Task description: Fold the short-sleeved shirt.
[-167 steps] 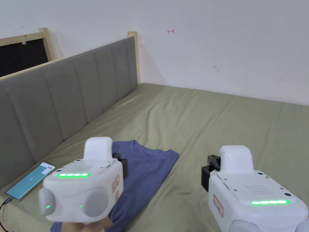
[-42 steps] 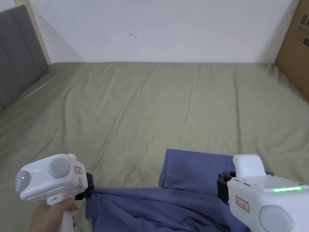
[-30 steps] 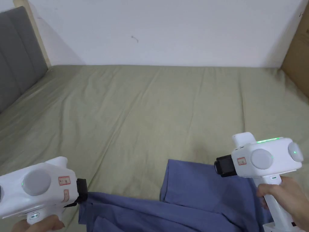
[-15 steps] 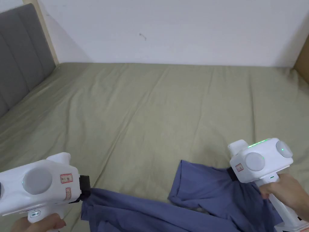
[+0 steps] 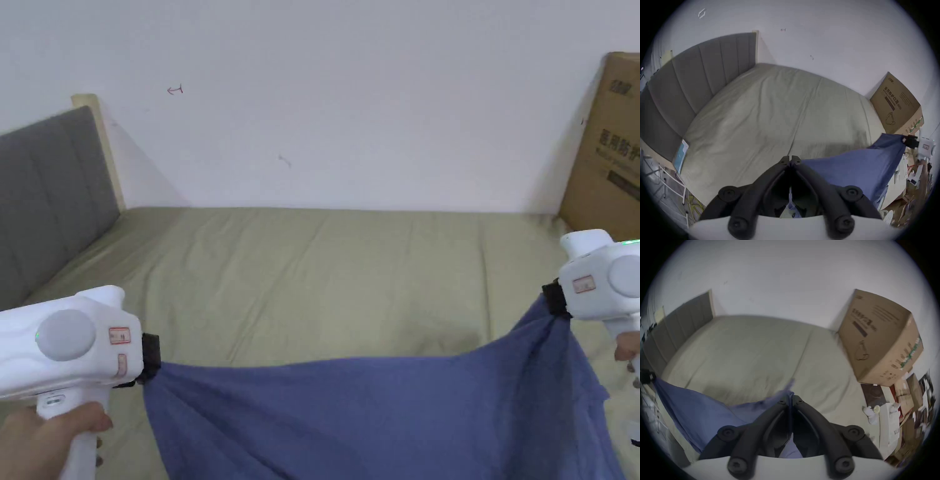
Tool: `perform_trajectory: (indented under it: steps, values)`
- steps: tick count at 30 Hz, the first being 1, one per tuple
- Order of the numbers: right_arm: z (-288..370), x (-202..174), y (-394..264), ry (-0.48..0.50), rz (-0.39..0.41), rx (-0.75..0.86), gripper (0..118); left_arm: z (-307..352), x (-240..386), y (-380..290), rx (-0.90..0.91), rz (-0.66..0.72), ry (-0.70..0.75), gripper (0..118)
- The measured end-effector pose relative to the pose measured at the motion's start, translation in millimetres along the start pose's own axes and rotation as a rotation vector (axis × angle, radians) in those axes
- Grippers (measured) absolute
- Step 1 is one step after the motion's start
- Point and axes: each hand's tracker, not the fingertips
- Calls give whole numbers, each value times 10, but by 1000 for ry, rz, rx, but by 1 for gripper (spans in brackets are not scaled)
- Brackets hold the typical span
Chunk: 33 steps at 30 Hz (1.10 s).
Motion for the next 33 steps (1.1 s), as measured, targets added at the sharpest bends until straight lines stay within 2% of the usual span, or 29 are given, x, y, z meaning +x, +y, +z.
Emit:
perform_trajectory:
  steps: [5,10,12,16,23,27,33]
  values:
    - [533,447,128,-27,-108,84,3,293,132,238,86,-36,-1,0]
    - [845,744,232,24,-235,150,3,471,286,496,145,-56,17,0]
    - [926,777,310,15,-237,157,3,520,354,615,163,-61,16,0]
    - [1046,763,593,15,-237,206,3,604,598,926,232,-160,78,0]
    - [1141,726,1419,-49,-284,275,3,774,822,1833,346,-154,102,0]
    - [1123,751,1984,-60,-350,304,3,836,969,2479,418,-154,127,0]
    - [1284,747,2791,-79,-358,409,3,899,1154,3300,552,-152,140,0]
